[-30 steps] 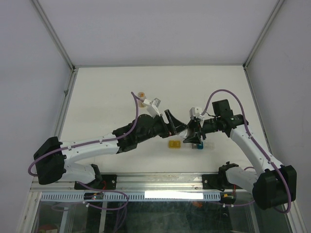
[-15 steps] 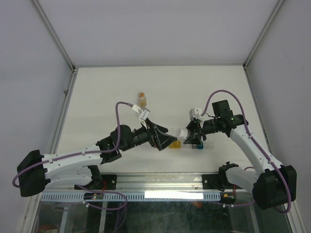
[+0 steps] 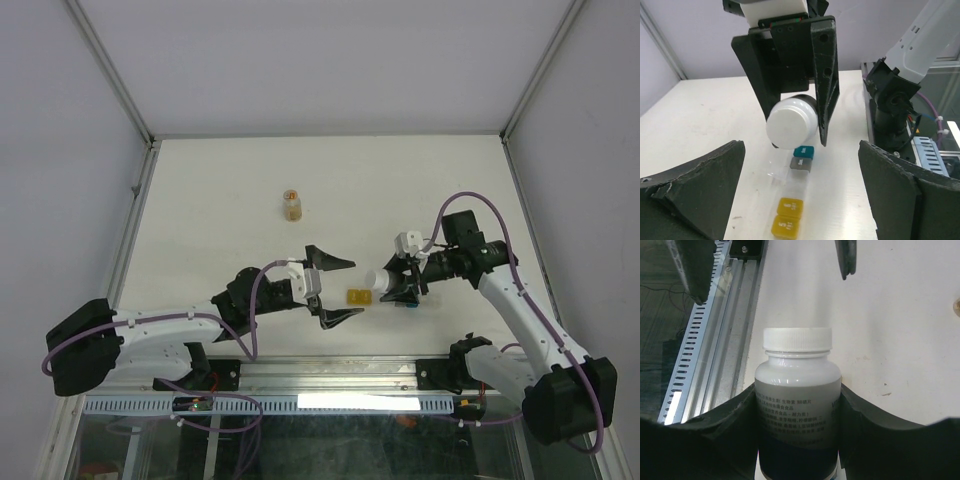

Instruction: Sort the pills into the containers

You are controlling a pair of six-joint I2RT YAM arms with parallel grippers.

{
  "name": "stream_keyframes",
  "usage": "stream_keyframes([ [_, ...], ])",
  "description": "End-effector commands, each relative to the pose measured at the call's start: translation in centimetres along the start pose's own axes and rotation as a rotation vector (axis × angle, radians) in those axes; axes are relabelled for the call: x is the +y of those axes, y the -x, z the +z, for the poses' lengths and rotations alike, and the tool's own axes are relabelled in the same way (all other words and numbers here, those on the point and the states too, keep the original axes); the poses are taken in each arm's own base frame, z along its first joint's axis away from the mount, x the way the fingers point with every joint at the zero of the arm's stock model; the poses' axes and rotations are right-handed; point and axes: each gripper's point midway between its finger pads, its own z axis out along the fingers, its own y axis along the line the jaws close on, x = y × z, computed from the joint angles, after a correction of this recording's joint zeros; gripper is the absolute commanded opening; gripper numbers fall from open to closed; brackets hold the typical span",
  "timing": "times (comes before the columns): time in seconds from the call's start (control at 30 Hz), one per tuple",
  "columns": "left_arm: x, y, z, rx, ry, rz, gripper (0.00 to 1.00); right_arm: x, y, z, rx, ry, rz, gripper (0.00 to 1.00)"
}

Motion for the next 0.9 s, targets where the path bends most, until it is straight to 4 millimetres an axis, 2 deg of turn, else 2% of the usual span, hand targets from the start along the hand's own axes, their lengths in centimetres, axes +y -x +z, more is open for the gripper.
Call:
stream_keyframes([
  [0.0,1.8,2.5,0.6,-0.114,0.048,0.156,0.97,0.5,1.6,0.2,-0.044,0.042,-0.065,0.0],
  [0.13,2.0,2.4,1.1,-0.13,0.033,0.149,0.91,0.6,1.4,0.3,-0.033,0.052,-0.063,0.0],
  [0.3,1.8,0.7,2.3,-0.076,-0.015,0.13,0.77,0.4,1.2,0.4,-0.026,0.052,-0.056,0.0],
  [0.5,1.9,0.4,2.7,-0.074,-0.033,0.127,0.72,0.4,1.1,0.4,-0.024,0.052,-0.05,0.0],
  [0.67,2.1,0.0,3.4,-0.057,-0.041,0.109,0.6,0.4,1.1,0.4,-0.026,0.053,-0.047,0.0],
  [0.87,2.3,0.1,3.6,-0.059,-0.037,0.099,0.57,0.4,1.0,0.4,-0.026,0.053,-0.045,0.0],
])
